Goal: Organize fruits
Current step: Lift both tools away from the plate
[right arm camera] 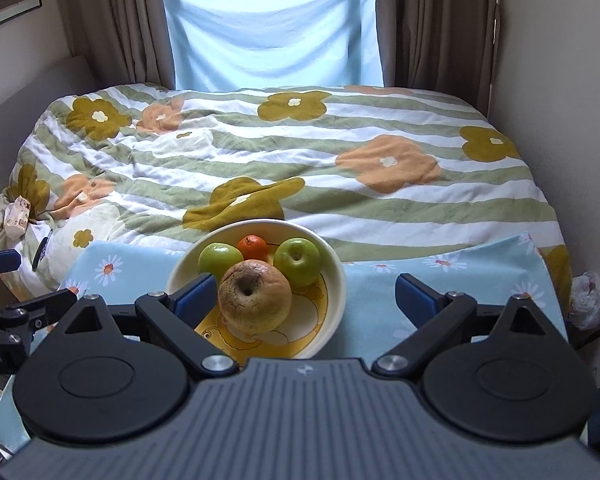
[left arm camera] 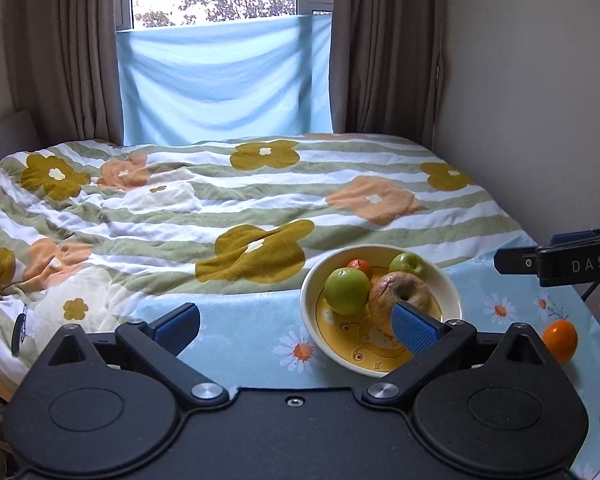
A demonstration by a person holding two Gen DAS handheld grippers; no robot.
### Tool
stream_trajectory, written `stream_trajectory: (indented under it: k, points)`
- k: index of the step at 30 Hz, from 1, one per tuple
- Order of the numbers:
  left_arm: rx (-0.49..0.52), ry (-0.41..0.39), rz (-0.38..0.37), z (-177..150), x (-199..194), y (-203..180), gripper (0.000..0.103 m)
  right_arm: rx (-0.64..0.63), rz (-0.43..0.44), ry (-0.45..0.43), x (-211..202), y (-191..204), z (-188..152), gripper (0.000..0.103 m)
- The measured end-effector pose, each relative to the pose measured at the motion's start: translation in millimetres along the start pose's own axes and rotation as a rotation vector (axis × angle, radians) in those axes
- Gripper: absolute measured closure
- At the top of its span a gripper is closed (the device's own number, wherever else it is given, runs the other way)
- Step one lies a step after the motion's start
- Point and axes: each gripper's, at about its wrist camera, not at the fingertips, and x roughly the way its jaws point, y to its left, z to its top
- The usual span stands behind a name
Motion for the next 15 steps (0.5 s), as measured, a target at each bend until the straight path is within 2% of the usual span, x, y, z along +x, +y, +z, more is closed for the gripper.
stream_trajectory:
  k: [6,15]
  points:
    - [0.029,-0.040,0.030,-13.3,-29.2,-24.3,0.000,0.000,0.011,-0.019,-39.2,-25.6,-22.8,0.000]
    - [0.061,-0.070,0.044,-57.3,-58.0,-64.7,0.000,-0.032,0.045,-0.004,-68.9,-52.1,-70.9,0.000]
